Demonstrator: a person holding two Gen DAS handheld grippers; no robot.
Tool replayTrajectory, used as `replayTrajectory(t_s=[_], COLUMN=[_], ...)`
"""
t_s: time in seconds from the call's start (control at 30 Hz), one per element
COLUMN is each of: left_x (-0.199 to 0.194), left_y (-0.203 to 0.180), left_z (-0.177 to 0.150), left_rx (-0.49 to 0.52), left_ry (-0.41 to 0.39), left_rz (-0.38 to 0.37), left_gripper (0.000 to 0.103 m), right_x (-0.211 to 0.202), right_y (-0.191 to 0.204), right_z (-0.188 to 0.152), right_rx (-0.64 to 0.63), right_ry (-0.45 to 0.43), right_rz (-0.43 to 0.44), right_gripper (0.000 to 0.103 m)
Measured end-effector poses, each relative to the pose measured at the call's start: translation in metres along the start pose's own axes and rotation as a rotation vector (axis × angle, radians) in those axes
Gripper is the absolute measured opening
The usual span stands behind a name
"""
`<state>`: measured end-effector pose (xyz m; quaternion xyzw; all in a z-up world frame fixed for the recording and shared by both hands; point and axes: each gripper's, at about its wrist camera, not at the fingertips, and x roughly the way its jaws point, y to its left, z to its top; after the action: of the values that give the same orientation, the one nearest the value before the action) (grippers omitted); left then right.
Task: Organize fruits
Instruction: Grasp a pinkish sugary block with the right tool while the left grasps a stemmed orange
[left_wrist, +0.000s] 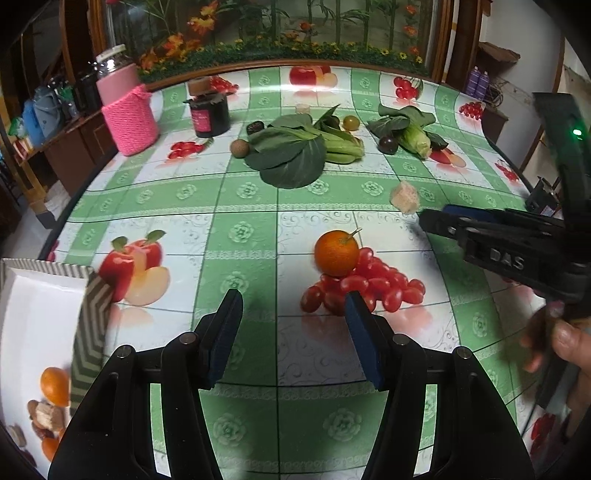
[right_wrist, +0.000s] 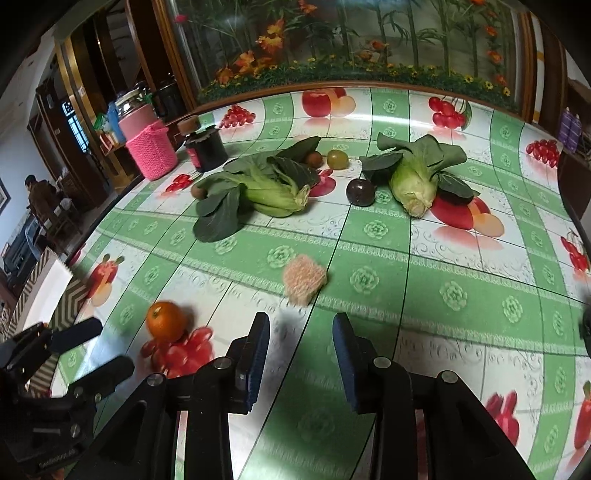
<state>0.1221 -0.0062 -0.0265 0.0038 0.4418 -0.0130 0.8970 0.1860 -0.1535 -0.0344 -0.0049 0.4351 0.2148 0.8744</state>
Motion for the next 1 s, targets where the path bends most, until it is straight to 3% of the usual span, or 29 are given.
replayTrajectory(t_s=[0.4,0.6,0.63,0.73,1.0], left_x=[0.026,0.046,0.046,0.044,0.025], left_y=[-0.012,-0.017,-0.017,-0.016,-0.008], left_z=[0.021,0.027,0.027,0.026,0.012], left_rx=[0.04,0.034,0.043,0.054,0.039], left_ry=[0.015,0.039,0.029,0.014,0.022], left_rz=[-0.023,-0.06,-0.054,-0.063,-0.077], left_gripper=[0.058,0.057,0.055,0.03,0.03], right_x=[0.031,0.027,0.025,0.019,-0.003], right_y=[-0.001,0.0,-0.001,-0.003,0.009], right_z=[0.022,0.018,0.017,0.013,-0.003], right_rx=[-0.075,-0.095,-0.091,-0.07,-0.07], right_ry=[0.015,-0.002,-0.009,-0.029,-0.038], right_rz=[-0.035,-0.064,-0.057,-0.036,-0.006], right_gripper=[0.038,0.026,0.026,0.026,0.026])
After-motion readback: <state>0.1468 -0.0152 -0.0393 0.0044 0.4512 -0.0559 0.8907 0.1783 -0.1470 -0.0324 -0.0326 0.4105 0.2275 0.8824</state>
